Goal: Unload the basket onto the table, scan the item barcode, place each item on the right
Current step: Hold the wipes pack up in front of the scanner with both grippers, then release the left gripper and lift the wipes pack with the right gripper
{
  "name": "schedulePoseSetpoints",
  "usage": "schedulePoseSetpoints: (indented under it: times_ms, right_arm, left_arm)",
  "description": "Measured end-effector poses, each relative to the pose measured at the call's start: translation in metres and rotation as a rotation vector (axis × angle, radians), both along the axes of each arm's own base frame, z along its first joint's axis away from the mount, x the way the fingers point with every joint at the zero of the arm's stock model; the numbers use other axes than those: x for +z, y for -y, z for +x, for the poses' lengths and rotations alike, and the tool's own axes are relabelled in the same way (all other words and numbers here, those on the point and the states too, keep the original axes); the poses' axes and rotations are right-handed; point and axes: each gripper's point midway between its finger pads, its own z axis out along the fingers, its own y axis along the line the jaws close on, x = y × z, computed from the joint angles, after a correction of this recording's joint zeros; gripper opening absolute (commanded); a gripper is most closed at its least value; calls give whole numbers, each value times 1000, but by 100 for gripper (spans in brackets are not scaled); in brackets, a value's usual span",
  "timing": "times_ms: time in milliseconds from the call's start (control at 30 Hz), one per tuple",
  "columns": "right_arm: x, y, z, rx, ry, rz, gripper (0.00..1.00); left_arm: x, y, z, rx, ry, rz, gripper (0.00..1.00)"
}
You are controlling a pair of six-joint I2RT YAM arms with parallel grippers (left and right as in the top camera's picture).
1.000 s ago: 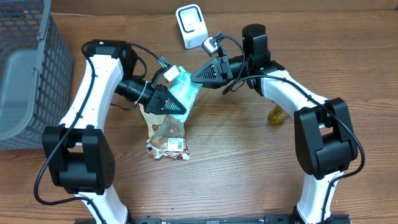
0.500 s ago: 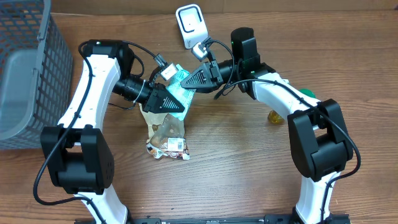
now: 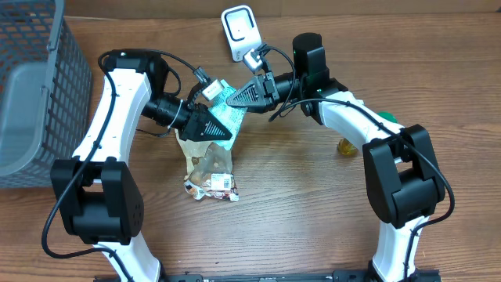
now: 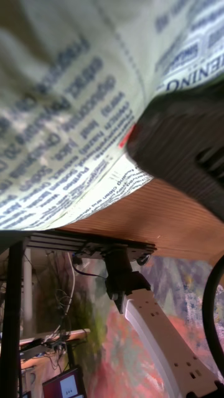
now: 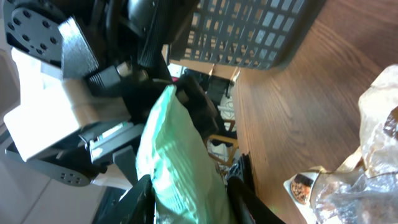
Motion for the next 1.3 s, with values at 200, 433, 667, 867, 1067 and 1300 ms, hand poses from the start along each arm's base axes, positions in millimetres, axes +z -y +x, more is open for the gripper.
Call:
schedulePoseSetpoints:
  times_ms: [200,433,667,867,1067,1300]
  right_arm:
    - [2,2,8,-33,-16,-8,16]
    - [3,3,7,-26,-22,-6,5]
    - [3,3,9,-36,-18,-7,4]
    - [5,2,21,-100,38,-5,4]
    - [1,4,38,-186,71,-23,4]
    - [-5,4,49,-248,168,-39,4]
  left_arm:
    - [0,0,0,1,2,-3,4]
    - [0,0,1,1,3,-3,7]
    - [0,0,1,4,2,1,18]
    - [-3,-2,-1,4,-16,23,100]
    - [-5,-3,-1,8,-26,41,100]
    - [-8,-4,2,6,-7,52,100]
